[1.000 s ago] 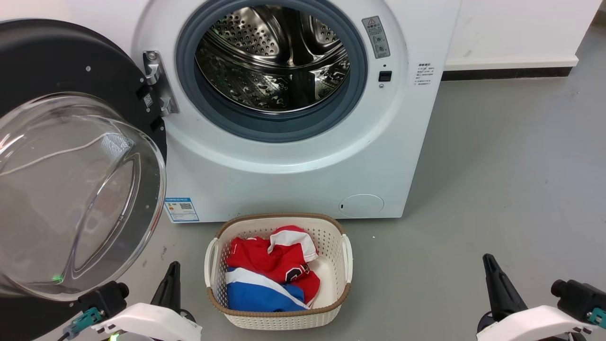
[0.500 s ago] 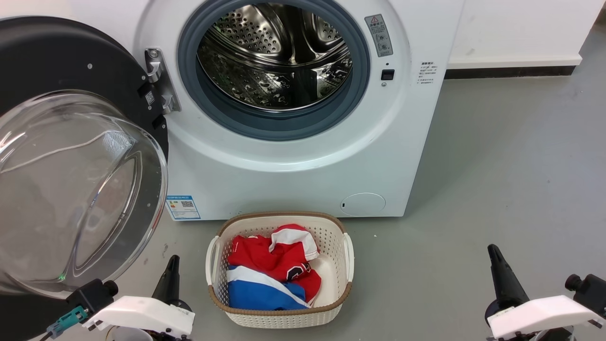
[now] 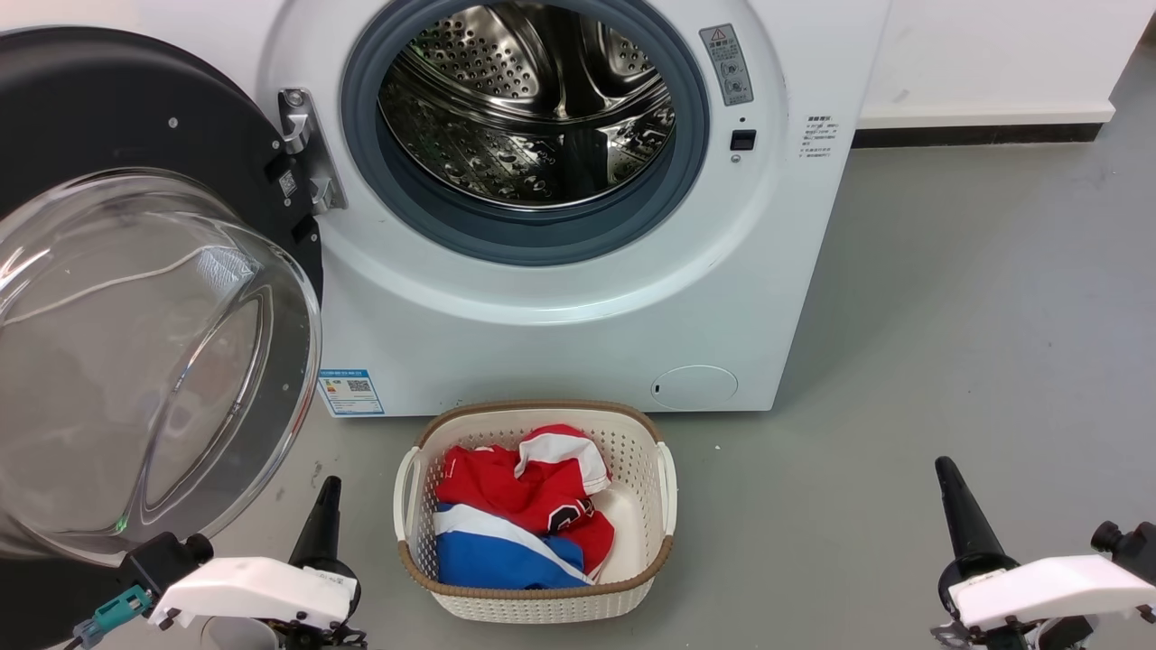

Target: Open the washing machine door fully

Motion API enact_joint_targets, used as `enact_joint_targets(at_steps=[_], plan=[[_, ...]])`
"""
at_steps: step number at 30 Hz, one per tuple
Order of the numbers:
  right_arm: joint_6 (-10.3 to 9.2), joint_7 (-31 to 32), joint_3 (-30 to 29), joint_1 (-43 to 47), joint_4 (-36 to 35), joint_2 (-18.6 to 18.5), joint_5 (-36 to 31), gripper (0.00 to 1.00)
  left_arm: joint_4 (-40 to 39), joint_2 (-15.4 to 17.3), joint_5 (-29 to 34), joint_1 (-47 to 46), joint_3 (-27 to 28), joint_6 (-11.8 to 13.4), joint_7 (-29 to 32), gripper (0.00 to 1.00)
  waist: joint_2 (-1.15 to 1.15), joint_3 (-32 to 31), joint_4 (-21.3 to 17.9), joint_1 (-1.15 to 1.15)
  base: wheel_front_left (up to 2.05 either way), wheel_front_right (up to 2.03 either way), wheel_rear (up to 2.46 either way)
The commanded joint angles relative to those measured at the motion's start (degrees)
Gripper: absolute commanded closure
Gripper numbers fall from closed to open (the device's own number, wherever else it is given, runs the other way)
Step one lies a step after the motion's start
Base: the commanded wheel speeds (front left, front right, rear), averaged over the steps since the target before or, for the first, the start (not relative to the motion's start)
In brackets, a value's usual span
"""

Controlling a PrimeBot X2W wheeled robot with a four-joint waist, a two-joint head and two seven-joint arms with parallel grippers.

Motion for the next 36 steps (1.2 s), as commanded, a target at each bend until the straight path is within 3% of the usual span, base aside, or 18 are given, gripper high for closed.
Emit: enact_joint_targets(at_steps=[1,36], plan=[[0.01,0.17,-0.19,-1.72,-0.34,-0.34,1.76,1.00,-0.59,-0.04,-1.18,-1.63,0.68,-0.48,0.40,1.00,0.00,0.02,0.02,0.00,0.00,0.00,0.00],[0.00,3.49,-1.75,-4.39,1.56,-0.26,22.34,1.00,-0.49,-3.70,-16.53,-2.81,6.41,-4.12,5.24,1.00,0.00,0.66,0.64,0.00,0.00,0.00,0.00]])
